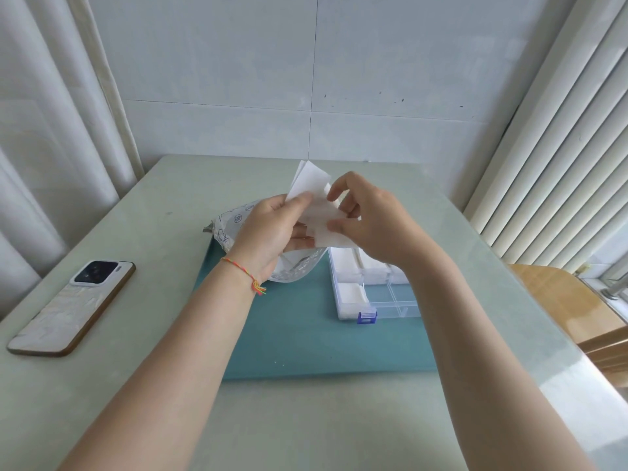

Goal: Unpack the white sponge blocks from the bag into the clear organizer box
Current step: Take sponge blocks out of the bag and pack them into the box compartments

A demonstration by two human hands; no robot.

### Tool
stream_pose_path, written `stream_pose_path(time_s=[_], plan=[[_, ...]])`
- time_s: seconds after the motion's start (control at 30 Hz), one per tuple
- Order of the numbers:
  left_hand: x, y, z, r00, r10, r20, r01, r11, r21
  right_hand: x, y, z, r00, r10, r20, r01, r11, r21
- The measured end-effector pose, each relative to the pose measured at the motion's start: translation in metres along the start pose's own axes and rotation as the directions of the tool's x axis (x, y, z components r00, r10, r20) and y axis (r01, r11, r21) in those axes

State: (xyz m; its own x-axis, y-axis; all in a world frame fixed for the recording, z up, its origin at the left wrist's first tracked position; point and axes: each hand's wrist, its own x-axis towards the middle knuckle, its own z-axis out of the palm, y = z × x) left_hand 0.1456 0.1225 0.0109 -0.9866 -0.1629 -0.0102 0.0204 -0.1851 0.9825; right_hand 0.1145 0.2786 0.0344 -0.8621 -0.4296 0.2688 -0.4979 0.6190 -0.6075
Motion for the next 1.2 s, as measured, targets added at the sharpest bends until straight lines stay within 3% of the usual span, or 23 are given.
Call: stream_pose_path(time_s=[0.33, 0.4, 0.47, 0.53, 0.7, 0.87, 0.97, 1.07, 1.2], plan=[[0.003, -0.001, -0.003, 0.987, 0.052, -0.152, -0.054, 0.998, -0.011, 0.002, 0.005, -0.004, 0.999, -0.008, 0.04, 0.008, 1.0, 0.014], [0.004, 0.0, -0.003, 0.984, 0.069, -0.164, -0.074, 0.997, -0.023, 0.002, 0.008, -0.011, 1.0, 0.011, 0.017, -0.015, 0.974, 0.226], [0.003, 0.0, -0.003, 0.989, 0.09, -0.118, -0.091, 0.996, -0.003, 0.0, 0.011, -0.018, 0.999, 0.028, 0.017, -0.032, 0.855, 0.518], [0.001, 0.001, 0.0, 0.992, 0.105, -0.071, -0.105, 0.994, 0.0, 0.001, 0.013, -0.017, 0.998, 0.056, 0.043, -0.07, 0.752, 0.656], [-0.001, -0.001, 0.005, 0.994, 0.107, -0.003, -0.107, 0.993, -0.056, 0.005, 0.014, -0.005, 0.98, 0.163, 0.112, -0.194, 0.687, 0.7], [0.002, -0.003, 0.0, 0.993, 0.105, -0.058, -0.108, 0.993, -0.056, 0.008, 0.018, -0.008, 0.96, 0.28, -0.023, -0.156, 0.598, 0.786], [0.004, -0.002, -0.001, 0.991, 0.1, -0.089, -0.105, 0.993, -0.054, 0.008, 0.014, -0.008, 0.968, 0.248, 0.031, -0.154, 0.496, 0.855], [0.003, 0.001, 0.004, 0.994, 0.051, -0.092, -0.064, 0.988, -0.141, 0.007, 0.004, 0.0, 0.972, 0.222, 0.072, -0.168, 0.452, 0.876], [-0.002, 0.004, 0.013, 0.999, -0.041, -0.019, 0.032, 0.943, -0.331, 0.006, -0.005, 0.016, 0.949, 0.315, 0.03, -0.183, 0.469, 0.864]])
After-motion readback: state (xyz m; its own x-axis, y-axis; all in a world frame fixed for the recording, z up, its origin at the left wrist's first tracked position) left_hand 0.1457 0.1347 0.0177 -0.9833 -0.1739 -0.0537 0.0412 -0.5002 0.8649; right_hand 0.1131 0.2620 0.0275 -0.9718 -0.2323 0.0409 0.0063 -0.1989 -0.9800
